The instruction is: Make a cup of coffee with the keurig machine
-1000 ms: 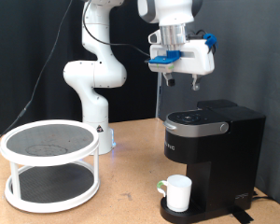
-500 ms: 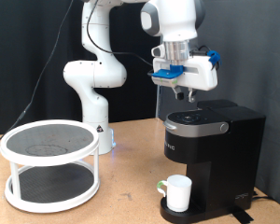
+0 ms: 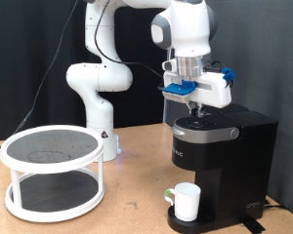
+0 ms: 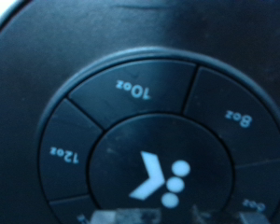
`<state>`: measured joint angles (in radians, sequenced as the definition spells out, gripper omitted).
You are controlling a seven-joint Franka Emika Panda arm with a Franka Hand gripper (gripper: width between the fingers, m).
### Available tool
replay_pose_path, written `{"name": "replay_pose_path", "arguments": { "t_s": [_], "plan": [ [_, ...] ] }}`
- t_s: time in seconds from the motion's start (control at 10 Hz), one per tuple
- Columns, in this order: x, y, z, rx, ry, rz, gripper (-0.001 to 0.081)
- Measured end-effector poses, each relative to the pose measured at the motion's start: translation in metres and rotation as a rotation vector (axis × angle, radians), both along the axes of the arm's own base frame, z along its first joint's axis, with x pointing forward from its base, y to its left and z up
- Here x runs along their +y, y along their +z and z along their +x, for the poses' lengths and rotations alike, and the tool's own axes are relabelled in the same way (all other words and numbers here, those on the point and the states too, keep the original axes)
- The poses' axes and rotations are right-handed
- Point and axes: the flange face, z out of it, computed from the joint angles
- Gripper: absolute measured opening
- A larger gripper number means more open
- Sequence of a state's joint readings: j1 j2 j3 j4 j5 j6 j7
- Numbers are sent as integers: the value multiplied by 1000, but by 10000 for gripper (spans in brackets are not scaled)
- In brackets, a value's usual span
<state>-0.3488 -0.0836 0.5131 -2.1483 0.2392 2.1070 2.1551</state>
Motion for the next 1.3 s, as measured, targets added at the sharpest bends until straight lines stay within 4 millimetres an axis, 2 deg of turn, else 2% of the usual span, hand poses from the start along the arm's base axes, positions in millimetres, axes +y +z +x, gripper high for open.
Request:
{"name": "replay_pose_path", "arguments": {
  "t_s": [0.5, 1.0, 1.3],
  "plan": [
    [-1, -11, -1, 15, -2, -4, 0],
    [-2, -12, 1, 31, -21, 1, 0],
    [-7, -13, 9, 96, -53, 29, 0]
  ]
}}
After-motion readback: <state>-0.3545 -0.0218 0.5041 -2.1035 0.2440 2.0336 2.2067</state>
